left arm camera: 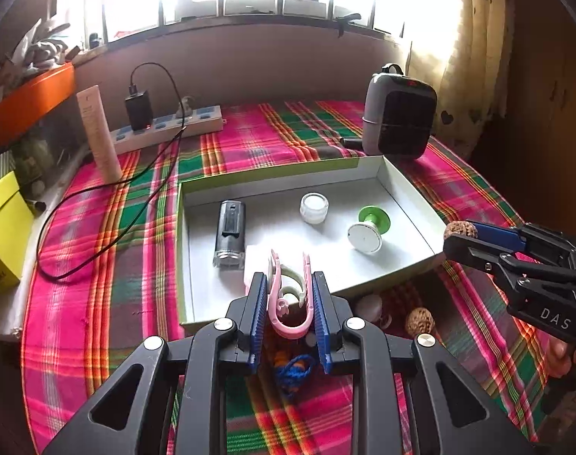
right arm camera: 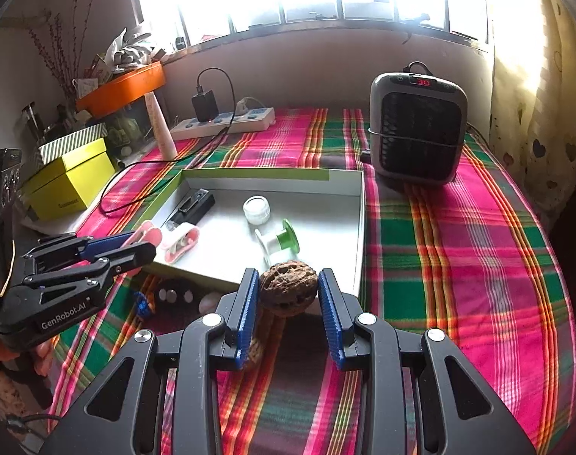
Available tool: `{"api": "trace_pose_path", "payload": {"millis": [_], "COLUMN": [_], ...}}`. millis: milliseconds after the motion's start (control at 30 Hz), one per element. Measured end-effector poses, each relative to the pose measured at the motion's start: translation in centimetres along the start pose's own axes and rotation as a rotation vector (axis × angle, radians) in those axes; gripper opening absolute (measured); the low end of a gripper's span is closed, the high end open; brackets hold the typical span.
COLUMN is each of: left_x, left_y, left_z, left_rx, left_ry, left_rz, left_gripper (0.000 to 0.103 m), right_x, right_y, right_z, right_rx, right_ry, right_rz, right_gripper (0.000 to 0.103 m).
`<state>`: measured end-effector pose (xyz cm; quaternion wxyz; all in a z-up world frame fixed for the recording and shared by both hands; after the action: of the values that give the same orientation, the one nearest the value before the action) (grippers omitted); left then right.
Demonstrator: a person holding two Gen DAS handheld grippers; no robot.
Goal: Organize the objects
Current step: 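Carry pink clip in left gripper and walnut in right gripper over tray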
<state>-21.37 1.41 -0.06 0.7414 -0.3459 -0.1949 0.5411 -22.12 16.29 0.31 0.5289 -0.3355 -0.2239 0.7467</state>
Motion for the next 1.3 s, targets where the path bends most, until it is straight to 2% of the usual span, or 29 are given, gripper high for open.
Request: {"api": "trace_pose_path", "payload": {"millis": [333,600,967,1300], "left_x": [-0.5,-1.1,-1.1,-0.9], "left_y": [2.4,4.8,7.7,8.9], "left_z": [1.8,3.0,3.7,3.8], "left_rx": [-0.004,-0.019,-0.059,-0.076], "left_ry": [-0.043,-0.058,-0.058,-0.043], "left_rz": [-0.024,-0.029,-0.042,-0.052], "left_gripper": [0.021,0.021,0.021,0.022], "right_x": [0.1,0.7,1.2,1.4], "right_y": [2.3,5.8,9.5,10.9], "right_z": [2.8,4.5,5.7,5.8], "right_rx": [-0.001,-0.044,-0.109,-0.147], "right_ry": [-0.011,-0.008,-0.015,-0.026], "right_rz": [-0.003,-0.016,-0.036,-0.047], "right_gripper": [0.033,0.033,0.033,0.033]}}
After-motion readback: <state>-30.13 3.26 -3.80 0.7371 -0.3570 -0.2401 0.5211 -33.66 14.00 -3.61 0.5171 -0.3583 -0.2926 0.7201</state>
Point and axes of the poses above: each gripper's, at about its wrist camera, not at the fingertips, and y roughly the way its jaws point, x to its right, z to its top, the point moved 8 cm from there along y, roughly the way its jaws point, and after that the axes turned 11 degrees about y, right-handed, at the moved point
